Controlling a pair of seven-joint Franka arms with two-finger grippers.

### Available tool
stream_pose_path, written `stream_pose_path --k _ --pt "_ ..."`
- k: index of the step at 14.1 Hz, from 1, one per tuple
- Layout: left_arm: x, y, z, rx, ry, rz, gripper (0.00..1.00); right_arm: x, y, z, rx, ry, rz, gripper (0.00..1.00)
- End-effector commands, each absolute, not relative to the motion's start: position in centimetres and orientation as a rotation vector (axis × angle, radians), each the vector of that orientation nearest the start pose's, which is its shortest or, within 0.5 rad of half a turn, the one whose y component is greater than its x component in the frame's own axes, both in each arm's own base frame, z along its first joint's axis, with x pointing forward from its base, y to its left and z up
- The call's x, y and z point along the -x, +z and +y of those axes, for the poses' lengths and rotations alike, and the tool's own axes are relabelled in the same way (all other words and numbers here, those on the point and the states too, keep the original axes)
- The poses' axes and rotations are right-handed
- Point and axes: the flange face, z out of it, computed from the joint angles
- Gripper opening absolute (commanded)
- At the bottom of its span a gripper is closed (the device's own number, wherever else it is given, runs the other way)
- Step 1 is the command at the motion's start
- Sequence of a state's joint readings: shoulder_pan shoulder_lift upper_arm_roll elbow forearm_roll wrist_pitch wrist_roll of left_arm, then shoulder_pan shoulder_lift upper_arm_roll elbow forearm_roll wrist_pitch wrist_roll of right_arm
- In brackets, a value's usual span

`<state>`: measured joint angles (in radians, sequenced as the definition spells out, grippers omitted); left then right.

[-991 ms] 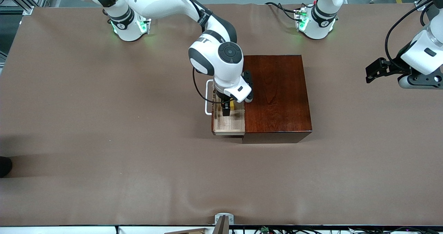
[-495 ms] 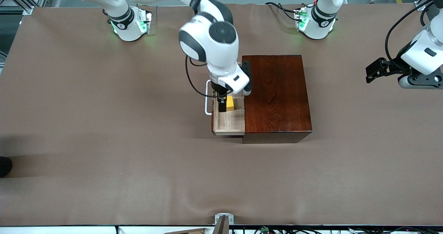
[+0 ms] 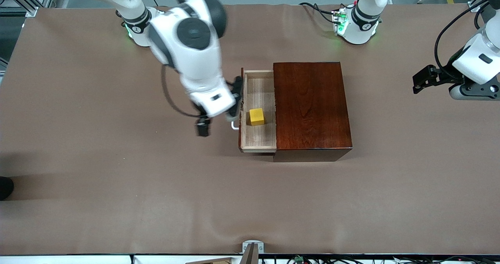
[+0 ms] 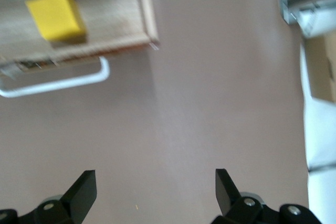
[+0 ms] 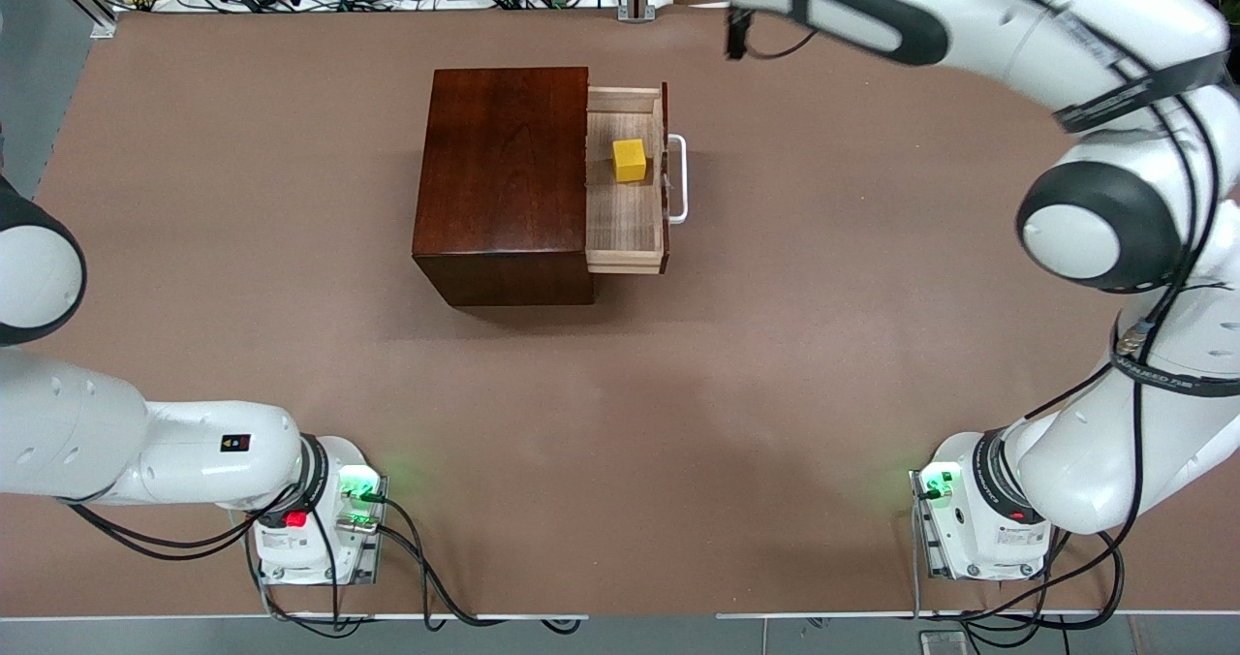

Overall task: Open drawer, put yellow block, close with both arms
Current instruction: 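Withdraw the right gripper while the left gripper moves toward the drawer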

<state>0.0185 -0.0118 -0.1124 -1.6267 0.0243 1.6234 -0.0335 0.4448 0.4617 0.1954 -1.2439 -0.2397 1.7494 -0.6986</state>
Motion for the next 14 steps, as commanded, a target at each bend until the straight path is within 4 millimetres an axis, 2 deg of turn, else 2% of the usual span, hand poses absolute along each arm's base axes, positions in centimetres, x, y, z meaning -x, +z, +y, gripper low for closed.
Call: stream_pose_path --k 1,2,4,7,9,10,12,13,14 --pt "-55.3 61.5 -5.4 3.129 -0.011 0.099 1.00 -59.0 53.3 32.1 2.660 -0.074 -1.969 1.00" --pt "-55.2 61.7 -5.7 3.129 -0.016 0.101 1.00 -59.5 54.1 29.7 2.700 -0.075 -1.925 1.00" --pt "-55.1 61.7 -6.6 3.129 -0.016 0.132 1.00 -59.5 56.1 26.5 2.759 -0.097 -1.864 1.00" --pt "-54.6 62.4 -11.1 3.130 -0.053 0.245 1.00 -59.5 59.0 20.9 2.858 -0.078 -1.736 1.00" --pt "-54.0 62.8 -13.7 3.192 -0.050 0.319 1.00 -58.2 60.9 18.9 2.907 -0.063 -1.676 1.00" --pt "-53.5 62.8 -15.7 3.242 -0.031 0.382 1.00 -57.7 61.5 17.4 2.961 -0.053 -1.577 1.00" --pt "-51.4 62.8 -22.0 3.260 -0.014 0.574 1.00 -56.1 62.5 15.0 3.040 -0.078 -1.309 1.00" --pt "-50.4 62.2 -25.4 3.244 0.013 0.684 1.00 -55.4 63.0 13.7 3.051 -0.092 -1.166 1.00" --pt "-50.0 62.0 -28.4 3.242 0.005 0.779 1.00 -55.0 63.4 12.5 3.061 -0.103 -1.058 1.00"
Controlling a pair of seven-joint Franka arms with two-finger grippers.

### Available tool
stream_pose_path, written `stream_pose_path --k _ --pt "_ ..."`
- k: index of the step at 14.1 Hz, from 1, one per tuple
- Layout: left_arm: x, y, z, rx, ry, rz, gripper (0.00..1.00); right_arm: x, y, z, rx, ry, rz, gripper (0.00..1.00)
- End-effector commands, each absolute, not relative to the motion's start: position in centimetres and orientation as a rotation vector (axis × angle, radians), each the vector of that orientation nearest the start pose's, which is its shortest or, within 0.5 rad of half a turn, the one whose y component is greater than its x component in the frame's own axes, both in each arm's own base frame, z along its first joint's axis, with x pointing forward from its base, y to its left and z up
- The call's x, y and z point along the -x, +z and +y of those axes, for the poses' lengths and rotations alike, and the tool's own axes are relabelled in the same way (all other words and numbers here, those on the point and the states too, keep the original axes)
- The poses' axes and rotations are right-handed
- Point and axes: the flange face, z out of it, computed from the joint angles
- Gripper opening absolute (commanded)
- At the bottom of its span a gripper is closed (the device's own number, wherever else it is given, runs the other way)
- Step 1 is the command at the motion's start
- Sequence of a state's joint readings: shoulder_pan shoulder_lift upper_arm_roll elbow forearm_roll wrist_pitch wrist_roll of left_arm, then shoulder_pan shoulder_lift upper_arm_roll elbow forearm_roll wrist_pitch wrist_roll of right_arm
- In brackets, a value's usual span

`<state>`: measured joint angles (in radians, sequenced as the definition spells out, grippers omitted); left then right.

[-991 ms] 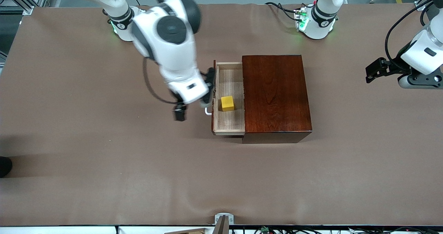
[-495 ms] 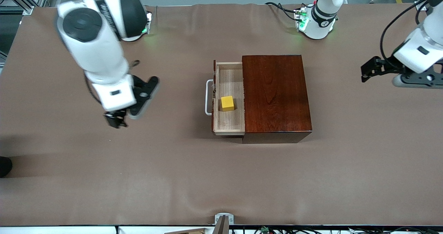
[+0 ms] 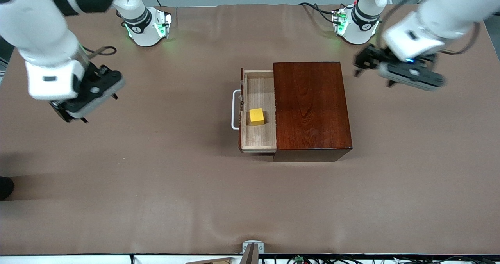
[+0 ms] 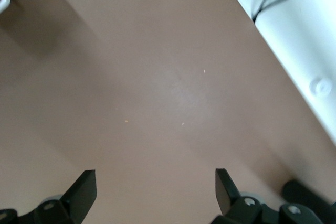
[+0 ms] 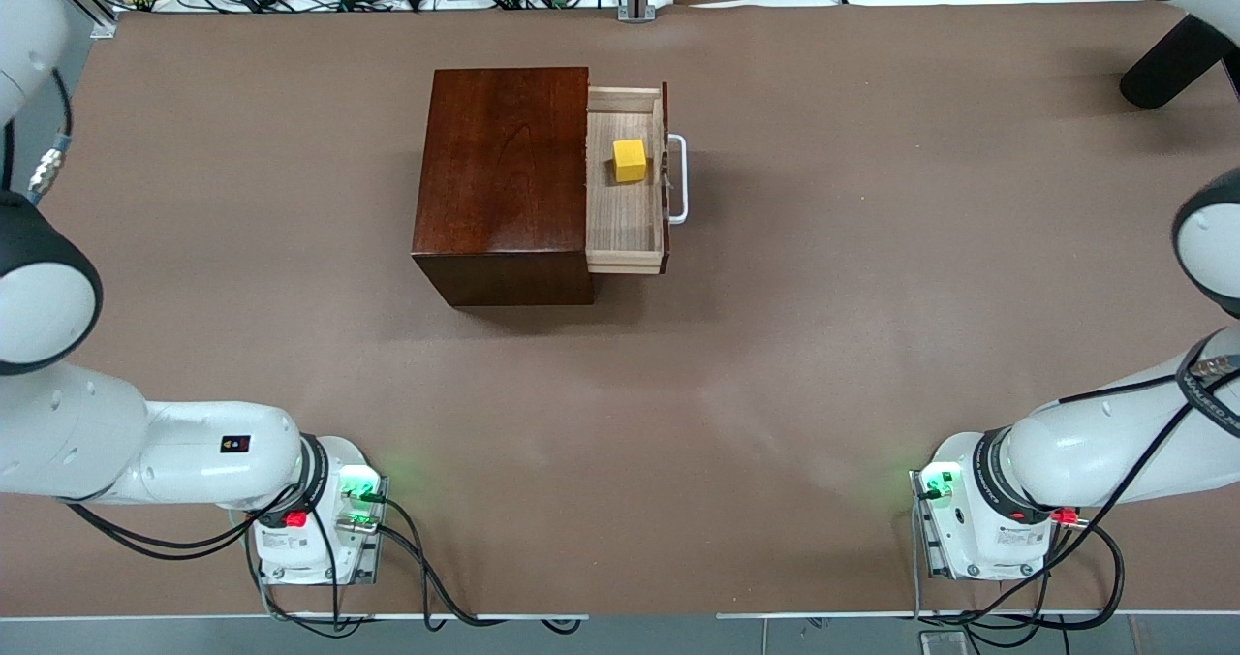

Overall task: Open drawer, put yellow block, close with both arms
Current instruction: 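Withdraw the right gripper while the left gripper moves toward the drawer, then push the drawer shut by its handle with the left gripper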

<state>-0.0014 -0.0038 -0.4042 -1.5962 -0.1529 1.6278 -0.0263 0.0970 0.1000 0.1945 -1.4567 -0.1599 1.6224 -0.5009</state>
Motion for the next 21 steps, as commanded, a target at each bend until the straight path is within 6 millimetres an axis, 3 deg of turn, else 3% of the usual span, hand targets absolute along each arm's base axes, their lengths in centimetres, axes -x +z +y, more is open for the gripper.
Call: stream_pose_path --k 1,4,7,11,14,17,19,21 --pt "-50.2 61.1 -31.3 3.244 0.017 0.893 1.00 -54.8 63.8 11.6 3.088 -0.110 -0.957 1.00" --pt "-50.3 58.6 -39.3 3.162 0.026 1.280 1.00 -53.6 64.1 11.1 3.156 -0.027 -0.700 1.00" --pt "-50.0 55.6 -45.7 3.019 -0.137 1.650 1.00 -53.4 64.0 10.4 3.165 0.003 -0.575 1.00" --pt "-48.6 48.4 -54.2 2.755 -0.226 1.939 1.00 -53.9 63.9 4.5 3.055 0.038 -0.277 1.00" --pt "-49.2 42.3 -56.9 2.537 -0.303 2.157 1.00 -53.4 63.7 1.8 3.061 0.130 -0.102 1.00" --pt "-49.0 37.2 -58.5 2.302 -0.317 2.268 1.00 -52.7 63.5 1.3 3.075 0.210 0.122 1.00" --pt "-48.9 35.7 -58.7 2.221 -0.289 2.311 1.00 -52.5 63.8 1.8 3.077 0.210 0.229 1.00" --pt "-48.3 34.7 -59.0 2.209 -0.261 2.324 1.00 -52.9 64.4 1.1 3.076 0.167 0.239 1.00"
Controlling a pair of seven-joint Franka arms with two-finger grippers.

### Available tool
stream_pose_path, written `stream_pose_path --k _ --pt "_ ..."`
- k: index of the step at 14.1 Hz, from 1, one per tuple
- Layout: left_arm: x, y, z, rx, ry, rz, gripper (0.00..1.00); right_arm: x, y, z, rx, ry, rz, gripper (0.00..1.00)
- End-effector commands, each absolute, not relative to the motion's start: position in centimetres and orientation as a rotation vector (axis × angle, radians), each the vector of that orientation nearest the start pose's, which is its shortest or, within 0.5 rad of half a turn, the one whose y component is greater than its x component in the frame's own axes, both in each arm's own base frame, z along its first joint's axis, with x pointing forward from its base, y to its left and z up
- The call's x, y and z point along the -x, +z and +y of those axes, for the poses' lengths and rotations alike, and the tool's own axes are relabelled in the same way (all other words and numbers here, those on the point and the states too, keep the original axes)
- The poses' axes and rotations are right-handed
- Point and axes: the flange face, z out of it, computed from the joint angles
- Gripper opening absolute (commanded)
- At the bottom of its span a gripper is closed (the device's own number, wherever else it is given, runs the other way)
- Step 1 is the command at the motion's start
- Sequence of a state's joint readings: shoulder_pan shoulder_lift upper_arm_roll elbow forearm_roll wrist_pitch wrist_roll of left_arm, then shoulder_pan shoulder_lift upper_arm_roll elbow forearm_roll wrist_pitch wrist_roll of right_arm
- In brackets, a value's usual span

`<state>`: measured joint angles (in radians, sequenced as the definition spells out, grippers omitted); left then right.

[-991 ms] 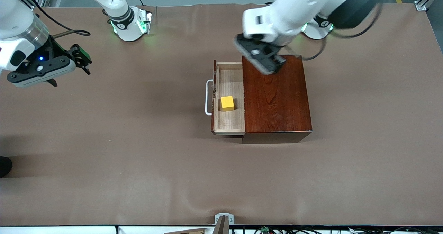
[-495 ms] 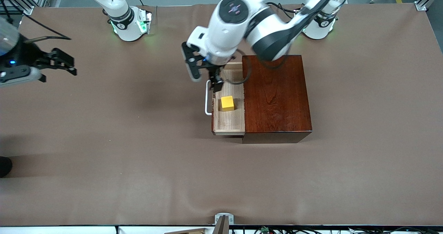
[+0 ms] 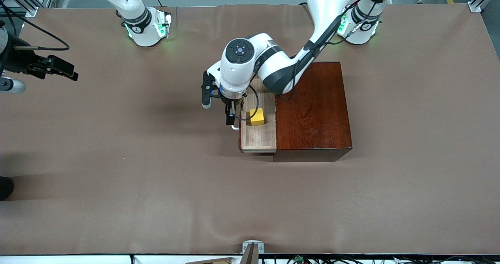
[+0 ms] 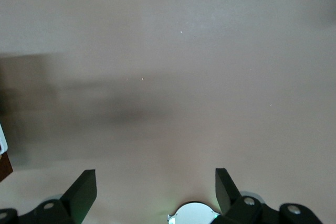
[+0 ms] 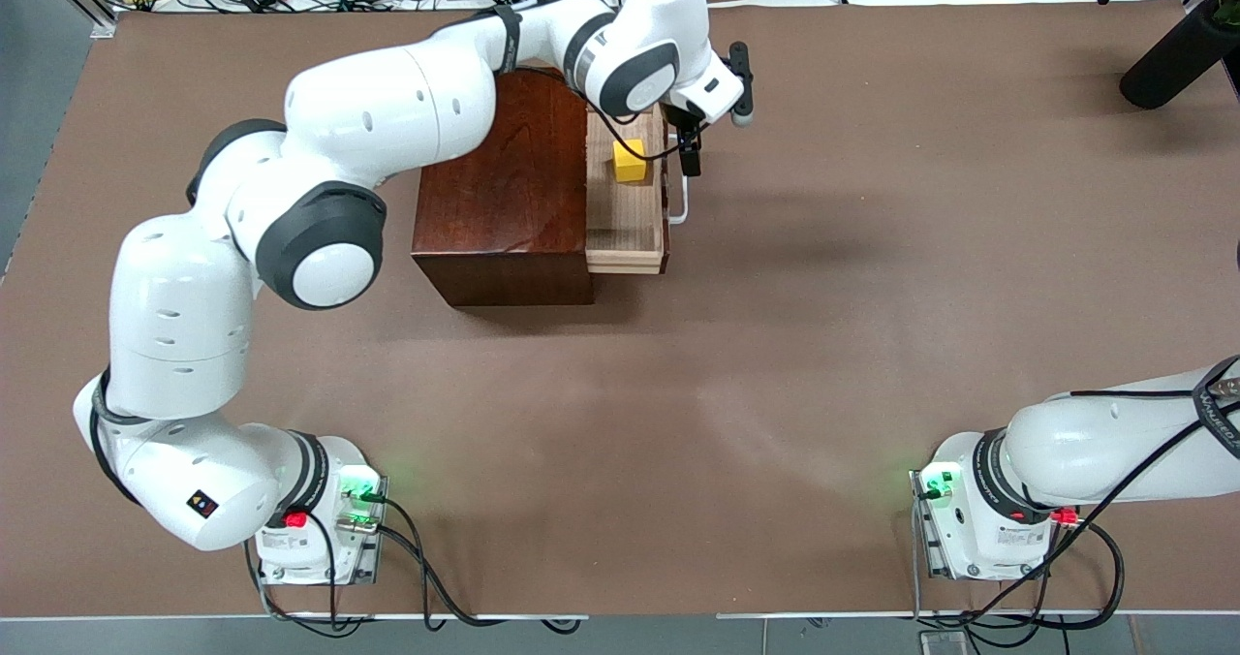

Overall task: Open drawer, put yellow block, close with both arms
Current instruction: 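Push the drawer shut by its handle with the left gripper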

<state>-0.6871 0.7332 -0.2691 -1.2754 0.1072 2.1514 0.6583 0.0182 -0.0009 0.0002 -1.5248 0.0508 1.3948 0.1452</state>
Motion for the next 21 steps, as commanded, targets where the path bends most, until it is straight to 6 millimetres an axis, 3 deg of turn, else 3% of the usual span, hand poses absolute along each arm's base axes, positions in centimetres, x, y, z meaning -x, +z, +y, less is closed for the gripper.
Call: stream_pose_path --k 1,7,14,21 --pt "-48.4 34.3 -58.8 2.207 -0.237 2.321 1.00 -53.1 64.3 0.2 3.073 0.151 0.263 1.00" --pt "-47.7 33.6 -57.3 2.160 -0.013 2.298 1.00 -53.3 64.3 -0.1 3.090 0.113 0.112 1.00" --pt "-48.8 32.8 -53.0 1.948 0.276 2.148 1.00 -53.6 63.8 0.0 3.126 0.120 0.039 1.00" --pt "-49.6 32.3 -49.9 1.862 0.461 2.029 1.00 -53.7 64.0 -0.5 3.153 0.109 -0.005 1.00"
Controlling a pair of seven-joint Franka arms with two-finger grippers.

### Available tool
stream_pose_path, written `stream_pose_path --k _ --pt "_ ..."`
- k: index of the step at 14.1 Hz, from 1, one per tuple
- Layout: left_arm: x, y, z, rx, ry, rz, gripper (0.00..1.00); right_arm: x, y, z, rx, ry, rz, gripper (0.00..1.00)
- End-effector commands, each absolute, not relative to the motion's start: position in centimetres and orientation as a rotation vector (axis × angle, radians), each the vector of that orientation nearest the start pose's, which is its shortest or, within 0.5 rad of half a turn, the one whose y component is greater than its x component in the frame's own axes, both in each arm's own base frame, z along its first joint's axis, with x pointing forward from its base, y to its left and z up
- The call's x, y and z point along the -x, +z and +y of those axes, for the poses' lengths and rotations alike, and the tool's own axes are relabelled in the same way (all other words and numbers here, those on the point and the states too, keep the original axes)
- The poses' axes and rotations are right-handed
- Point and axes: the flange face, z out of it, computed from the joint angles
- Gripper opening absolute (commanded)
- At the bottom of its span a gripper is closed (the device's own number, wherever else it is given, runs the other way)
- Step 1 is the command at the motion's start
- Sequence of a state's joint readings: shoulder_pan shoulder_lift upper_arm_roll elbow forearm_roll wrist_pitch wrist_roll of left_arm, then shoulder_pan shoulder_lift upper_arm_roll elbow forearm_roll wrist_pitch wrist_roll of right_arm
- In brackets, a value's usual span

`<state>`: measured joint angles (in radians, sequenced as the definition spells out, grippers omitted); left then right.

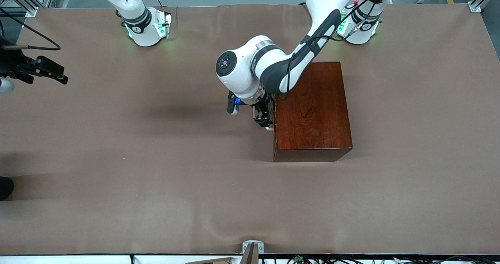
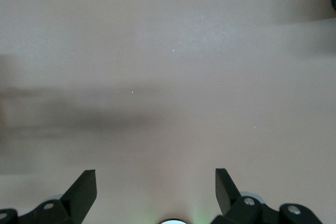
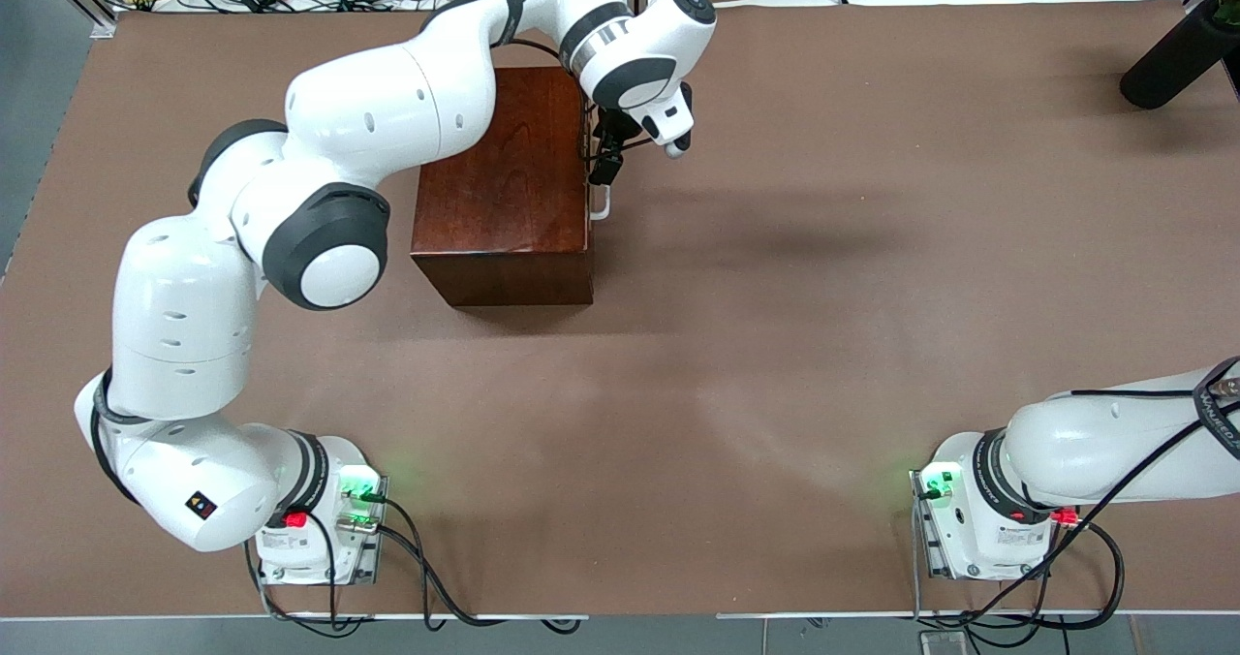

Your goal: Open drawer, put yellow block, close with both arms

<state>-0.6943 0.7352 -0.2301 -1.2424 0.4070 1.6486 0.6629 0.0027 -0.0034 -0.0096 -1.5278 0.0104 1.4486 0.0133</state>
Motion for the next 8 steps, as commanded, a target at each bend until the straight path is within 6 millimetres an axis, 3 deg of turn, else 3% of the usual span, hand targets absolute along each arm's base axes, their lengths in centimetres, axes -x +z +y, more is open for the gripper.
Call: stream_pose_path --k 1,3,5,7,8 --pt "-49.7 32.4 -49.9 1.856 0.460 2.025 1.00 -53.8 64.0 -0.5 3.157 0.102 -0.031 1.00" --pt "-49.5 32.1 -50.5 1.897 0.423 1.994 1.00 -53.8 64.0 -0.6 3.157 0.102 -0.029 1.00" --pt "-49.0 32.7 -52.6 2.061 0.247 1.881 1.00 -54.1 64.3 -0.5 3.168 0.064 -0.038 1.00" --pt "-47.0 33.8 -55.0 2.288 0.110 1.623 1.00 -54.5 63.8 -0.9 3.172 0.065 -0.045 1.00" --pt "-46.8 35.4 -55.2 2.409 0.047 1.474 1.00 -54.7 63.3 -0.9 3.173 0.070 -0.060 1.00"
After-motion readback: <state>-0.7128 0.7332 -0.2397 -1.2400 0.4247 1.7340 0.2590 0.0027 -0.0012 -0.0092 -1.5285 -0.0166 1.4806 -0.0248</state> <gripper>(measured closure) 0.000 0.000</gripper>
